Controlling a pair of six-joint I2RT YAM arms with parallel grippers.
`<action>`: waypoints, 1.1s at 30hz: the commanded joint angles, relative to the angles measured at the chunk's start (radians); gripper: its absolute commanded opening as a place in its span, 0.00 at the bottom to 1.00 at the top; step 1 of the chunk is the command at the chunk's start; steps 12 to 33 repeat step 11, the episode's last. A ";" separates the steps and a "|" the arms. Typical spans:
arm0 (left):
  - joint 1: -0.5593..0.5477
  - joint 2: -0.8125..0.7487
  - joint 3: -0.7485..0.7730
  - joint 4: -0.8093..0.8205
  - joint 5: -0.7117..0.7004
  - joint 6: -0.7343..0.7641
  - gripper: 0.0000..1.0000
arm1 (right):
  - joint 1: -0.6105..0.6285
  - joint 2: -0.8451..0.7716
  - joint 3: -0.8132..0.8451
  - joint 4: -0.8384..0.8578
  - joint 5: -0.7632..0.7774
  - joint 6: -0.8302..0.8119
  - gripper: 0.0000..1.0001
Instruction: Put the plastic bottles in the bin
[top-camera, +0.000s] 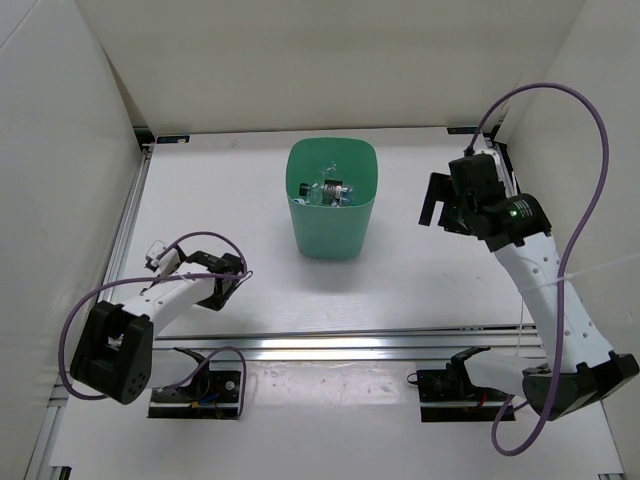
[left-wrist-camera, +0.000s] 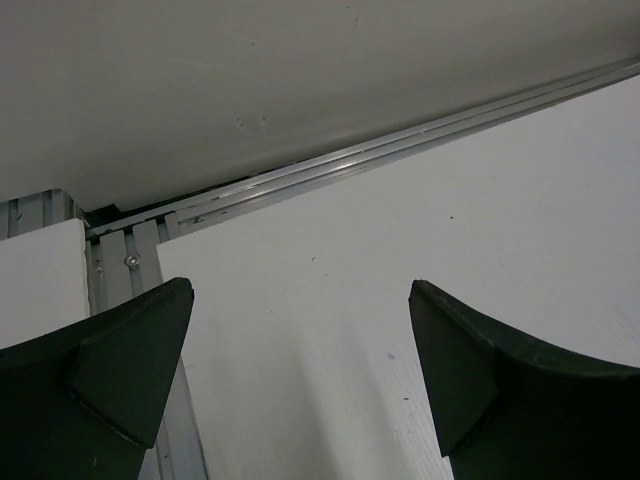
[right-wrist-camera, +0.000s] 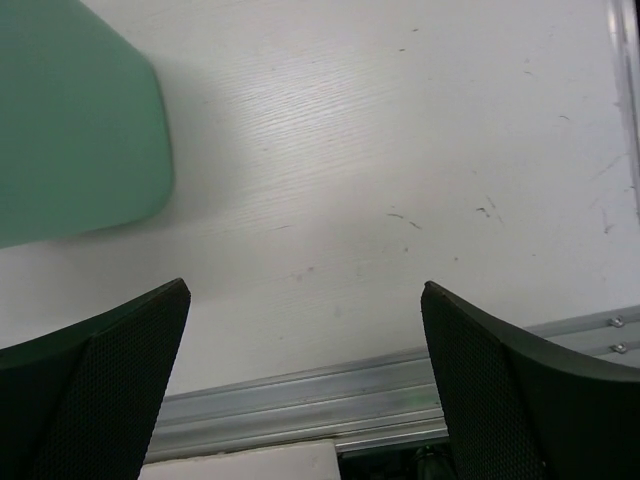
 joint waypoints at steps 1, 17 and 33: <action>0.015 0.010 -0.022 0.079 -0.155 -0.055 1.00 | -0.005 -0.045 -0.029 -0.003 0.120 0.018 1.00; 0.015 -0.020 0.011 -0.013 -0.173 -0.070 1.00 | -0.014 -0.128 -0.144 -0.035 0.259 0.053 1.00; 0.015 -0.020 0.011 -0.013 -0.173 -0.070 1.00 | -0.014 -0.128 -0.144 -0.035 0.259 0.053 1.00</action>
